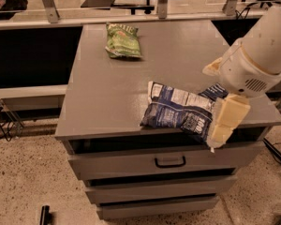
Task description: Move blue chip bag near green jalapeno chip bag
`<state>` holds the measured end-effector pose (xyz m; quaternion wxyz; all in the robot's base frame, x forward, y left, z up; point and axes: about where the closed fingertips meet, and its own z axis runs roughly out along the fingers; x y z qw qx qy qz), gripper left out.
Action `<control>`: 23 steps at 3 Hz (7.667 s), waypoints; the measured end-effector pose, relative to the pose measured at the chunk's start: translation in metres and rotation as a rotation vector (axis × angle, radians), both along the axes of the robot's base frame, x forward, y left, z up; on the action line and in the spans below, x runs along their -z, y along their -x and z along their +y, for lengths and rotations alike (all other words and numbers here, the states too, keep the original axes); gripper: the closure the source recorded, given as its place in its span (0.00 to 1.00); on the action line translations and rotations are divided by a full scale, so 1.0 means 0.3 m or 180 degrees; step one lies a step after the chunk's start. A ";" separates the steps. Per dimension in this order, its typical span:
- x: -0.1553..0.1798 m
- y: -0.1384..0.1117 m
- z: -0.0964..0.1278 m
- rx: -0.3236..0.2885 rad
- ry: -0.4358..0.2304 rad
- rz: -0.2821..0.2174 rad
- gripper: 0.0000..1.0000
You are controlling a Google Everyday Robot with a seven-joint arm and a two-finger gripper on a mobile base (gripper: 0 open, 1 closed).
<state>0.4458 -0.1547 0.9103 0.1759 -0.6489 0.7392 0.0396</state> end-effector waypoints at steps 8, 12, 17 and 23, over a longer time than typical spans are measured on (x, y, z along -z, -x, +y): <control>-0.025 -0.309 0.143 0.0014 -0.0189 -0.0086 1.00; -0.123 -0.588 0.071 -0.0238 0.0016 -0.1122 1.00; 0.260 -1.067 0.611 -0.0999 -0.0073 -0.1468 1.00; 0.239 -1.067 0.612 -0.0999 -0.0072 -0.1466 0.15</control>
Offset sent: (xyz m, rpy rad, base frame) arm 0.0565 0.0164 -0.0728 -0.0288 0.0286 -0.0373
